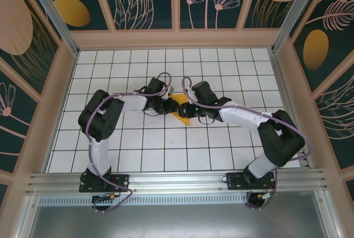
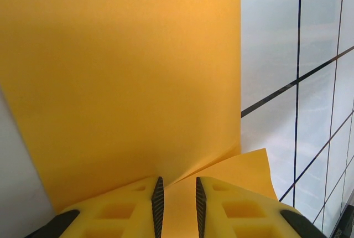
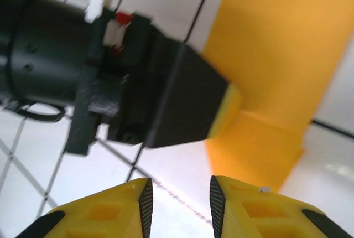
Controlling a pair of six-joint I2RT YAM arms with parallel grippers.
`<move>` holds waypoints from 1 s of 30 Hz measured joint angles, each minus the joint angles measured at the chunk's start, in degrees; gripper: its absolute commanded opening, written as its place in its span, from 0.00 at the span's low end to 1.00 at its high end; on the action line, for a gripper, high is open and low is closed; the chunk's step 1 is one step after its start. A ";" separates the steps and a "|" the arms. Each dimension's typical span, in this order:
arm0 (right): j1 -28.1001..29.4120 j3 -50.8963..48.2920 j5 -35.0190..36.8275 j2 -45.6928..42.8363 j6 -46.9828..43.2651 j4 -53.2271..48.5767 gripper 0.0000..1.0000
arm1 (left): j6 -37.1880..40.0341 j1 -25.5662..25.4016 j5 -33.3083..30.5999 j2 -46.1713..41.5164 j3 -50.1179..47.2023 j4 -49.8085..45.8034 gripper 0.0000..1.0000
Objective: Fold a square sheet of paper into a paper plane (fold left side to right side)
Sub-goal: Third fold the triangle at the center of the table.
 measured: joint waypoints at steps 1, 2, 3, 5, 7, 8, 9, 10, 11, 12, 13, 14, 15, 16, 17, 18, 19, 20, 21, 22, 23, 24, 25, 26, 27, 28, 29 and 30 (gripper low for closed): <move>0.00 -0.31 -1.38 0.09 0.52 0.20 0.35 | 0.00 0.00 -0.02 0.00 0.00 0.00 0.27; 0.00 -0.44 -2.51 0.39 1.01 0.31 0.35 | 0.00 0.00 -0.02 0.00 0.00 0.00 0.27; 0.00 -0.44 -3.32 0.87 1.29 0.48 0.35 | 0.00 0.00 -0.02 0.00 0.00 0.00 0.27; 0.00 -0.44 -4.57 2.34 1.55 1.09 0.34 | 0.00 0.00 -0.02 0.00 0.00 0.00 0.27; 0.00 -0.42 -5.40 4.17 1.62 1.29 0.34 | 0.00 -0.02 -0.02 0.00 0.00 0.00 0.27; 0.00 -0.39 -5.81 5.20 1.70 1.29 0.33 | 0.00 -0.02 -0.02 0.00 0.00 0.00 0.27; 0.00 -0.42 -6.14 6.03 1.73 1.27 0.33 | 0.00 -0.02 -0.02 -0.02 0.00 0.00 0.27; 0.00 -0.42 -6.40 6.95 1.75 1.27 0.33 | 0.00 -0.02 -0.04 -0.04 0.00 -0.02 0.27; 0.00 -0.42 -6.56 7.61 1.75 1.22 0.33 | 0.00 -0.02 -0.07 -0.04 0.00 -0.02 0.27; -0.02 -0.42 -6.58 7.98 1.77 1.22 0.33 | 0.00 -0.02 -0.07 -0.04 0.00 0.00 0.27; -0.02 -0.42 -6.64 8.22 1.77 1.22 0.33 | 0.00 -0.02 -0.07 -0.04 0.00 -0.02 0.27; -0.07 -0.42 -6.67 8.35 1.79 1.25 0.33 | 0.00 -0.02 -0.09 -0.04 0.00 -0.02 0.27; -0.11 -0.42 -6.69 8.39 1.81 1.27 0.33 | 0.00 -0.02 -0.09 -0.04 0.00 -0.02 0.27; -0.13 -0.42 -6.67 8.44 1.99 1.27 0.33 | 0.00 -0.02 -0.11 -0.04 0.00 -0.02 0.27; -0.17 -0.42 -6.64 8.48 2.19 1.27 0.33 | 0.00 -0.02 -0.13 -0.04 0.00 -0.02 0.27; -0.17 -0.42 -6.64 8.61 2.21 1.27 0.33 | 0.00 -0.02 -0.15 -0.04 0.00 -0.02 0.27; -0.22 -0.42 -6.62 8.79 2.21 1.27 0.33 | 0.00 -0.02 -0.20 -0.04 0.00 -0.02 0.27; -0.26 -0.42 -6.51 9.07 2.23 1.27 0.33 | 0.00 -0.02 -0.20 -0.04 0.00 -0.02 0.27; -0.33 -0.42 -6.43 9.38 2.23 1.27 0.33 | 0.00 -0.02 -0.20 -0.04 0.00 -0.02 0.27; -0.39 -0.42 -6.38 9.73 2.23 1.27 0.33 | 0.00 -0.02 -0.22 -0.04 0.00 -0.02 0.27; -0.44 -0.42 -6.25 10.12 2.23 1.25 0.33 | 0.00 -0.02 -0.22 -0.04 0.00 -0.02 0.27; -0.44 -0.42 -6.23 10.43 2.23 1.25 0.33 | 0.00 -0.02 -0.22 -0.04 0.00 -0.02 0.27; -0.44 -0.42 -6.25 10.75 2.23 1.25 0.32 | 0.00 -0.02 -0.22 -0.04 0.00 -0.02 0.27; -0.44 -0.42 -6.25 10.95 2.23 1.25 0.32 | 0.00 -0.02 -0.22 -0.04 0.00 -0.02 0.27; -0.44 -0.42 -6.25 10.99 2.23 1.25 0.32 | 0.00 -0.02 -0.24 -0.04 0.00 -0.02 0.27; -0.44 -0.44 -6.25 10.99 2.25 1.25 0.32 | 0.00 -0.02 -0.24 -0.04 0.00 -0.02 0.27; -0.44 -0.44 -6.25 10.99 2.25 1.25 0.32 | 0.00 -0.02 -0.24 -0.04 0.00 -0.02 0.27; -0.44 -0.52 -6.25 10.99 2.27 1.27 0.31 | 0.00 -0.02 -0.24 -0.04 0.00 -0.02 0.27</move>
